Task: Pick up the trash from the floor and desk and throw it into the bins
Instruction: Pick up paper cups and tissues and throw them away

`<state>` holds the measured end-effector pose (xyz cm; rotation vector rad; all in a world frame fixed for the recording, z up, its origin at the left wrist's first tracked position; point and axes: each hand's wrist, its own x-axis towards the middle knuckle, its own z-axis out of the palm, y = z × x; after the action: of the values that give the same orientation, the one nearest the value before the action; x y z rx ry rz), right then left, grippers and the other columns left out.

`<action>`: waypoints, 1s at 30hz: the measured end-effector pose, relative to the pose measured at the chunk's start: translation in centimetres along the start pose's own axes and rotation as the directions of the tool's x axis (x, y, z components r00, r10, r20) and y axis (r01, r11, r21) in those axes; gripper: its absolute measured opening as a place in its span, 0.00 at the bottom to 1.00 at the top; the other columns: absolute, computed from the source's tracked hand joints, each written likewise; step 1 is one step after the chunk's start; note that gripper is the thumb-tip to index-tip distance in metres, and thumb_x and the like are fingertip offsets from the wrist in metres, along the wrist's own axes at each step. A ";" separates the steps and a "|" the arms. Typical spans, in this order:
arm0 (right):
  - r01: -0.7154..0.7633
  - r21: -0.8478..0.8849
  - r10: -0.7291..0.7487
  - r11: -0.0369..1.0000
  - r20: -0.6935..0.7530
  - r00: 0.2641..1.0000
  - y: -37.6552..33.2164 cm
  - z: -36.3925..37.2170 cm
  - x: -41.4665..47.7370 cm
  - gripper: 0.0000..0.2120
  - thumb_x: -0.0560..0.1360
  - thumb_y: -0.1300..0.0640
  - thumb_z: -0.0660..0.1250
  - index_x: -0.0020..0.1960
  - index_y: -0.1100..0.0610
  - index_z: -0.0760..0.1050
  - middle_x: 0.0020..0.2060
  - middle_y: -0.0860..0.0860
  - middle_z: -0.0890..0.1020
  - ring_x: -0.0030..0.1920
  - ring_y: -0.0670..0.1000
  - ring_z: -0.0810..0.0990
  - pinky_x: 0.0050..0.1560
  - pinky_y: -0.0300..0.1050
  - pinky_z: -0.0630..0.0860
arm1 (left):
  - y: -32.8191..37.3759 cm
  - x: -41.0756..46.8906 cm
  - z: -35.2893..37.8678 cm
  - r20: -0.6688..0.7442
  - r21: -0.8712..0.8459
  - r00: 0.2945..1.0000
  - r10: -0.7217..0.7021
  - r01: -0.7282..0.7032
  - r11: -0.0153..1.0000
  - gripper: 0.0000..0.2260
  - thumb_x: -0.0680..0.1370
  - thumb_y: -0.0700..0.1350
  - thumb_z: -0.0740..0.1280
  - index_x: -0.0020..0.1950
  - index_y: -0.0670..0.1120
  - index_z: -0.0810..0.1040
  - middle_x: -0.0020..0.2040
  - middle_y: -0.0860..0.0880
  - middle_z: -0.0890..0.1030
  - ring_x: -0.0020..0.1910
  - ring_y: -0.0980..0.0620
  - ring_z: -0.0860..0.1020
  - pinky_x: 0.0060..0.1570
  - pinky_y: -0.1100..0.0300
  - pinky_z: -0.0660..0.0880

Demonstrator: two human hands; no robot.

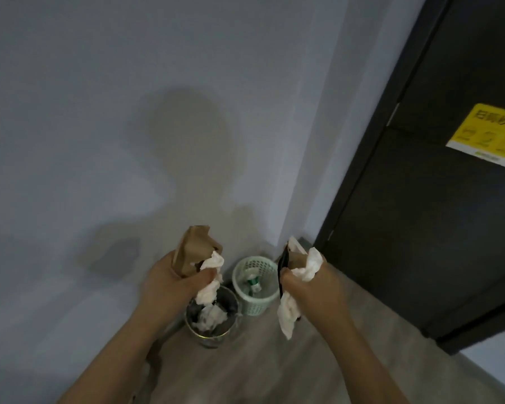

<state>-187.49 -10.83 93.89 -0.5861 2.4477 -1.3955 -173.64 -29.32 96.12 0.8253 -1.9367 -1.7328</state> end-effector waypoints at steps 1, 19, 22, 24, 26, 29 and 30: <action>-0.005 -0.011 0.005 1.000 0.021 1.000 0.4 0.1 1.1 0.12 0.67 0.47 0.65 0.35 0.44 0.61 0.22 0.45 0.78 0.27 0.43 0.79 0.32 0.40 0.78 | -0.6 0.9 0.5 -0.009 0.016 1.000 -0.010 0.010 1.000 0.05 0.71 0.33 0.72 0.41 0.42 0.80 0.28 0.57 0.82 0.27 0.64 0.78 0.27 0.74 0.71; -0.214 -0.149 0.242 0.965 0.213 0.947 7.4 10.2 18.8 0.10 0.62 0.41 0.63 0.39 0.45 0.69 0.30 0.44 0.80 0.34 0.43 0.80 0.37 0.43 0.73 | -13.9 20.4 1.2 -0.103 0.262 0.924 -0.369 0.383 0.886 0.12 0.68 0.48 0.77 0.49 0.51 0.80 0.42 0.51 0.83 0.44 0.50 0.81 0.42 0.58 0.72; -0.291 -0.159 0.323 0.943 0.243 0.915 9.3 12.4 20.7 0.16 0.62 0.40 0.63 0.40 0.53 0.74 0.32 0.49 0.82 0.36 0.47 0.82 0.39 0.52 0.79 | -17.3 23.0 1.4 -0.090 0.292 0.906 -0.414 0.421 0.859 0.13 0.68 0.45 0.77 0.49 0.53 0.76 0.41 0.54 0.80 0.43 0.50 0.78 0.39 0.60 0.70; -0.330 -0.162 0.362 0.930 0.255 0.897 10.6 13.7 21.7 0.15 0.62 0.41 0.64 0.41 0.51 0.73 0.33 0.49 0.82 0.36 0.47 0.82 0.41 0.53 0.79 | -19.7 24.3 1.6 -0.069 0.327 0.886 -0.458 0.454 0.829 0.13 0.69 0.46 0.76 0.47 0.53 0.75 0.39 0.55 0.79 0.41 0.51 0.77 0.37 0.61 0.69; -0.383 -0.152 0.411 0.911 0.253 0.876 11.9 14.7 22.7 0.15 0.60 0.42 0.64 0.44 0.48 0.72 0.34 0.48 0.83 0.37 0.46 0.82 0.39 0.49 0.78 | -22.1 25.5 1.8 -0.062 0.352 0.855 -0.514 0.501 0.791 0.13 0.67 0.48 0.77 0.48 0.51 0.78 0.40 0.51 0.81 0.42 0.50 0.79 0.41 0.59 0.73; -0.411 -0.175 0.446 0.894 0.274 0.852 14.0 16.2 24.8 0.11 0.62 0.45 0.65 0.41 0.46 0.70 0.33 0.48 0.82 0.35 0.45 0.81 0.37 0.45 0.75 | -26.0 27.4 2.8 -0.072 0.373 0.793 -0.605 0.584 0.721 0.15 0.66 0.50 0.78 0.49 0.50 0.78 0.40 0.50 0.81 0.44 0.47 0.80 0.43 0.57 0.73; -0.413 -0.178 0.449 0.893 0.286 0.846 14.8 16.7 25.5 0.09 0.62 0.46 0.66 0.40 0.46 0.70 0.32 0.48 0.82 0.35 0.46 0.81 0.37 0.46 0.75 | -27.2 28.0 3.2 -0.077 0.384 0.781 -0.620 0.597 0.704 0.13 0.67 0.49 0.77 0.47 0.51 0.78 0.39 0.51 0.80 0.43 0.47 0.80 0.43 0.57 0.73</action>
<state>-206.31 -28.62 72.02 -0.2305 2.2155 -0.9086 -192.24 -47.03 66.57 1.7568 -2.2493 -1.7153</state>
